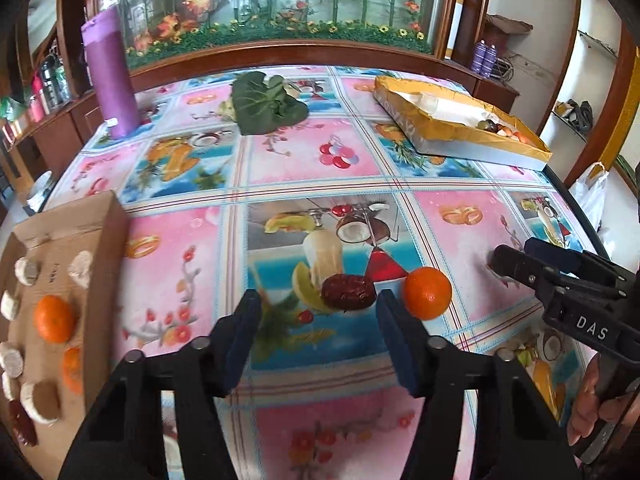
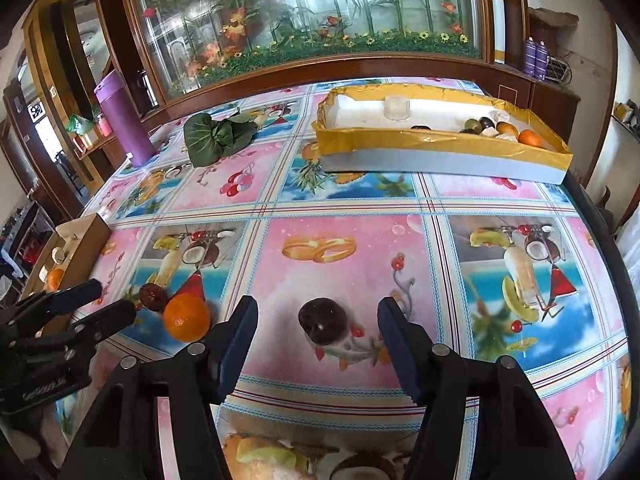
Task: Organize fruits
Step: 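Grasp another red date with the left tool while the right tool grasps the dark plum, then place the red date and the dark plum on the cardboard tray and release both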
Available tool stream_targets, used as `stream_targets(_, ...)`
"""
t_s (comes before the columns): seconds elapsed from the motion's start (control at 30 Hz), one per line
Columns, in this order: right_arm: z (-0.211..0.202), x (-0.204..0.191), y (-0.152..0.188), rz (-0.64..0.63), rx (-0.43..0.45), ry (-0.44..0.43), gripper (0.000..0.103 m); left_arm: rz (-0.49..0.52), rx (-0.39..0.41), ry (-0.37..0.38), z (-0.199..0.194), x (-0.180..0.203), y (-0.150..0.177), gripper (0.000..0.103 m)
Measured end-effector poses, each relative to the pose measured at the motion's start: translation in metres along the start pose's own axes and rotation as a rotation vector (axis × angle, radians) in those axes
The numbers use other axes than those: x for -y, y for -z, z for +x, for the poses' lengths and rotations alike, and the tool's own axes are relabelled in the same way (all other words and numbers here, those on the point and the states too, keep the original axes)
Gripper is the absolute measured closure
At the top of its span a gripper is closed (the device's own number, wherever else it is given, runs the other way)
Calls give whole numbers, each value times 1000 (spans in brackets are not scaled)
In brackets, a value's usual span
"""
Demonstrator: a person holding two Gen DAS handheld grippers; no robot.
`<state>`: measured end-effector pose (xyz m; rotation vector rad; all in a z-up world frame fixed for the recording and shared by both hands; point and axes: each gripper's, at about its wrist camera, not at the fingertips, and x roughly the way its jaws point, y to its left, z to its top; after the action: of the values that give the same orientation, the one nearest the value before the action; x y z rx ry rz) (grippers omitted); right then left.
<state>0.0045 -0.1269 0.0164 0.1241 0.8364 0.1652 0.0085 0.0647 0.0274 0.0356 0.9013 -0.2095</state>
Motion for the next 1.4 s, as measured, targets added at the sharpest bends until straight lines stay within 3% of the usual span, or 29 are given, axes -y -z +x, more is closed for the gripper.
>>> stream_targets(0.17, 9, 4, 2, 2, -26, -9, 45, -10, -24, 54, 20, 2, -3, 51)
stream_targets(0.33, 13, -3, 2, -29, -38, -9, 49, 41, 1, 46, 22, 13, -2, 52)
stream_targets(0.37, 13, -5, 3, -39, -37, -3, 52, 46, 4, 59, 21, 14, -1, 56)
stream_targets(0.4, 14, -6, 3, -46, -38, -3, 57, 48, 7, 53, 21, 14, -1, 69)
stream_targets(0.43, 14, -8, 3, -54, -39, 0, 59, 53, 9, 39, 20, 15, 0, 72)
stream_targets(0.6, 12, -6, 4, -43, -31, 14, 75, 28, 18, 72, 16, 10, 3, 72)
stream_targets(1.17, -11, -6, 6, -20, 87, 15, 77, 0, 96, 108, -3, 7, 7, 72)
stream_targets(1.4, -40, -18, 4, -3, 119, -21, 77, -47, 175, 145, -55, -10, 22, 72)
